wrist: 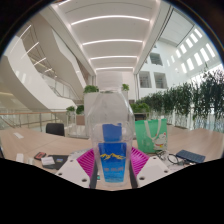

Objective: Pour water

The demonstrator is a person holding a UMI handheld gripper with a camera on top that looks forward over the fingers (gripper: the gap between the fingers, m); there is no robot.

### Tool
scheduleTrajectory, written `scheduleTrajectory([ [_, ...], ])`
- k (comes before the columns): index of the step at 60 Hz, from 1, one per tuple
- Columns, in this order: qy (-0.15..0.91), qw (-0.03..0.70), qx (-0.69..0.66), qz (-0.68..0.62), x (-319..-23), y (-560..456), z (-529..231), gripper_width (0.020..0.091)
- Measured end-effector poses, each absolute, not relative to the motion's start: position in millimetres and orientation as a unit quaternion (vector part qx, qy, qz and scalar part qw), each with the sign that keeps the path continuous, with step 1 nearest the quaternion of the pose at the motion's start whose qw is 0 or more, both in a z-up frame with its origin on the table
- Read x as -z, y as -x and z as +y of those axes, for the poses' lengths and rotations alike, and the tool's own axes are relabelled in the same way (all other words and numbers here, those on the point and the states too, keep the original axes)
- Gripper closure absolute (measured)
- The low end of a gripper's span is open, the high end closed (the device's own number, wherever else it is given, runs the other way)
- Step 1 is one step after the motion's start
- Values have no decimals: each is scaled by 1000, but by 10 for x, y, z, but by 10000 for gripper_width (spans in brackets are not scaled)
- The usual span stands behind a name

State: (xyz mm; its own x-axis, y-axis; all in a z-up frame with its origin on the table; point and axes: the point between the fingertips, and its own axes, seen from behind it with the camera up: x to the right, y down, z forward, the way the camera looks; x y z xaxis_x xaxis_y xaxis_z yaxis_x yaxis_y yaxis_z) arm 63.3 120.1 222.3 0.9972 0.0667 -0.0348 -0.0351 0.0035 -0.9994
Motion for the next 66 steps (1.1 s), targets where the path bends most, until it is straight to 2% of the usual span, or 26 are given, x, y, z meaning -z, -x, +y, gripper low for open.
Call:
scheduleTrajectory([
  [2, 716, 698, -14, -14, -1893, -794, 1241, 638],
  [3, 725, 689, -6, -11, -1911, -660, 1184, 638],
  [8, 752, 659, 18, -8, -1344, -892, 1218, 637],
  [9, 753, 658, 19, -10, -1108, -1046, 1244, 636],
  [10, 756, 654, 20, -8, -1205, -854, 1180, 638],
  [25, 793, 609, 3, 28, -513, -887, 1160, 636],
  [38, 805, 592, 1, 27, -442, -868, 1181, 636],
  [44, 805, 593, 7, 30, -436, -874, 1155, 603],
  [50, 808, 589, 11, 35, -427, -870, 1129, 534],
  [57, 826, 561, 25, 42, -344, -900, 923, 273],
  [66, 847, 527, 50, 48, -499, -870, 422, 275],
])
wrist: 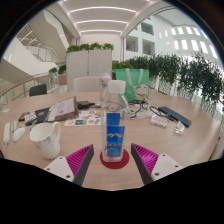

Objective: Pour water

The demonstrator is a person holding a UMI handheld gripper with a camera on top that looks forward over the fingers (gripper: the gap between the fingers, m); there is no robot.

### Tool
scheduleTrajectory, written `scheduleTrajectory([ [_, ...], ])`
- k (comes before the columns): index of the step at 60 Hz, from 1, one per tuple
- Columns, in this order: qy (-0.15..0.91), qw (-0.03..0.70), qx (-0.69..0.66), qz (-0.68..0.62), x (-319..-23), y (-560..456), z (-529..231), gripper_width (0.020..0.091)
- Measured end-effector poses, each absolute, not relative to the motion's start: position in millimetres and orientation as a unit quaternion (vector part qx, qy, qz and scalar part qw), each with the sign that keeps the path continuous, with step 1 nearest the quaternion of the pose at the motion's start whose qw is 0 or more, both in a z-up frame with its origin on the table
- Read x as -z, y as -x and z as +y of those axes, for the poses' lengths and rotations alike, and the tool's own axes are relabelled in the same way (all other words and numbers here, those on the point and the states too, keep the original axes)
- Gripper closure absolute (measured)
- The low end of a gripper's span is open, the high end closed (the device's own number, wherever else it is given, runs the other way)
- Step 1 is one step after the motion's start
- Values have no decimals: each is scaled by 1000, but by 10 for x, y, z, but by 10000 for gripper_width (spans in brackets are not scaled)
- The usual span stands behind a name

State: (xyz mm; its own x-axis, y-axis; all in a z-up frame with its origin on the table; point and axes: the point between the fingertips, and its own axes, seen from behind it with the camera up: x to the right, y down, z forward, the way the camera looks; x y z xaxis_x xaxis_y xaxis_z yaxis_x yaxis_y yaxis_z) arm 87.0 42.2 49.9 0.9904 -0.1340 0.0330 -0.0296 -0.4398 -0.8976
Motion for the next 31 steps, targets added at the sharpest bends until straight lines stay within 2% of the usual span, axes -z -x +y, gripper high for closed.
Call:
scheduleTrajectory([
  [5, 847, 525, 61, 54, -772, -651, -32, 273],
  [21, 830, 545, 87, 81, -1936, 274, -1481, 267],
  [31, 826, 551, 83, 83, -2409, 782, -2093, 273],
])
